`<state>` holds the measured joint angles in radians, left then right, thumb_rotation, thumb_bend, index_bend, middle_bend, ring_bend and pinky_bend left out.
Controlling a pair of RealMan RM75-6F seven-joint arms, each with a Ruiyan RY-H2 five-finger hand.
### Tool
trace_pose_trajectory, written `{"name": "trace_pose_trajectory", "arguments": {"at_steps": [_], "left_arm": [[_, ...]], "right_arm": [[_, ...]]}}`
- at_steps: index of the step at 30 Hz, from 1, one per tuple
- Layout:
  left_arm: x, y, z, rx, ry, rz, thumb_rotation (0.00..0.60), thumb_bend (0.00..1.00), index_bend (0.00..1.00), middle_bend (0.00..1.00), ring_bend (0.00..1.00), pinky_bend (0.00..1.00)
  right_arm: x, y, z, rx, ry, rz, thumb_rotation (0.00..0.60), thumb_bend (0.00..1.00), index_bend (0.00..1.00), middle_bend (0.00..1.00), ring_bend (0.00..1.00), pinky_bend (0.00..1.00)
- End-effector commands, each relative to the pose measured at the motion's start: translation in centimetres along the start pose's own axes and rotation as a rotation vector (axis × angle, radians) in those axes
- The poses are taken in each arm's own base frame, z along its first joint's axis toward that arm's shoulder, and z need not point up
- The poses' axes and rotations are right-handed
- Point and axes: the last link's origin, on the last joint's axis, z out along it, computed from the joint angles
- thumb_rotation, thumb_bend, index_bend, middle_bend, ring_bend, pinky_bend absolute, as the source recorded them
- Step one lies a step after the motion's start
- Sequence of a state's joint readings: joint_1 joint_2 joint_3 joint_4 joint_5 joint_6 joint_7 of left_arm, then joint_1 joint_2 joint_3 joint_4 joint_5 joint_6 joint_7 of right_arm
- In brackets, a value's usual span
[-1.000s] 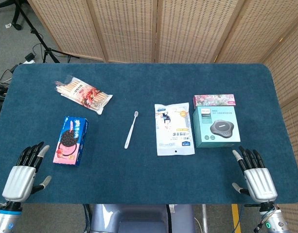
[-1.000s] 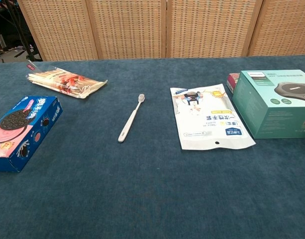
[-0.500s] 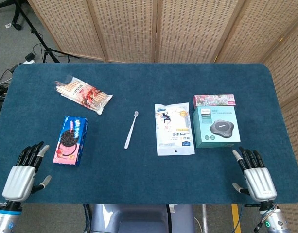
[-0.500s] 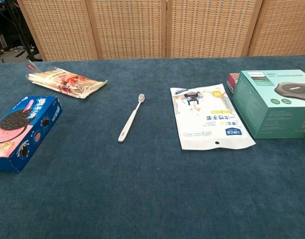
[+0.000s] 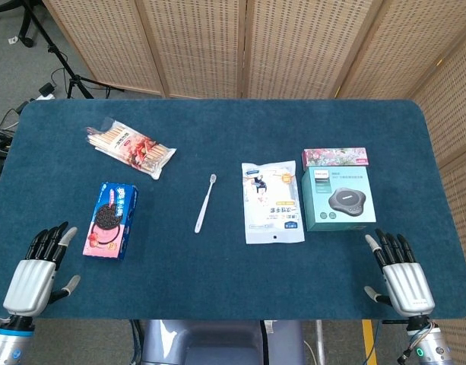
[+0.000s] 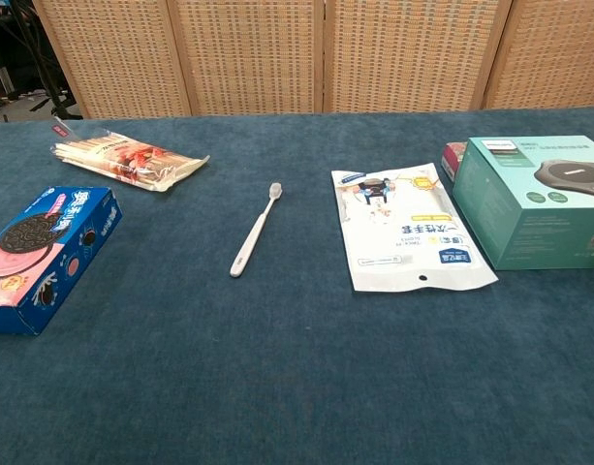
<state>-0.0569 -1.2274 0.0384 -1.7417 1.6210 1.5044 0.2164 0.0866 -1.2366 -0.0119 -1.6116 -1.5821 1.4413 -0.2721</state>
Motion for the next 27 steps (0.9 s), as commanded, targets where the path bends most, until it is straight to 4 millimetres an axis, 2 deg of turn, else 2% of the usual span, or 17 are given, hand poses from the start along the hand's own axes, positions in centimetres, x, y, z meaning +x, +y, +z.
{"name": "trace_pose_trajectory", "arguments": {"at_steps": [1,6,12,19,21,27], "left_arm": [[0.0,0.0,0.0,0.0,-0.001,0.001,0.6,0.26,0.0,0.0,0.0,0.08],[-0.1,0.0,0.0,0.004,-0.004,0.002,0.6,0.26,0.0,0.0,0.0,0.08],[-0.2,0.0,0.1,0.007,-0.007,0.002,0.6,0.26,0.0,0.0,0.0,0.08],[-0.2,0.0,0.1,0.005,-0.007,0.003,0.6,0.26,0.0,0.0,0.0,0.08],[-0.2,0.0,0.1,0.005,-0.008,0.004,0.6,0.26,0.0,0.0,0.0,0.08],[-0.3,0.0,0.1,0.006,-0.007,0.004,0.6,0.26,0.0,0.0,0.0,0.08]], "right_arm": [[0.0,-0.1,0.1,-0.003,-0.001,-0.004,0.6,0.14,0.0,0.16,0.04,0.0],[0.1,-0.3,0.8,-0.006,0.015,0.0,0.6,0.16,0.0,0.42,0.24,0.01],[-0.5,-0.6,2.0,0.001,-0.011,-0.03,0.6,0.28,0.0,0.58,0.38,0.22],[-0.5,-1.3,4.2,0.0,-0.081,-0.08,0.6,0.59,0.0,0.63,0.44,0.34],[-0.3,-1.8,5.0,0.006,-0.091,-0.086,0.6,0.65,0.0,0.64,0.45,0.36],[0.0,-2.8,6.6,0.005,-0.123,-0.106,0.6,0.67,0.0,0.64,0.45,0.36]]}}
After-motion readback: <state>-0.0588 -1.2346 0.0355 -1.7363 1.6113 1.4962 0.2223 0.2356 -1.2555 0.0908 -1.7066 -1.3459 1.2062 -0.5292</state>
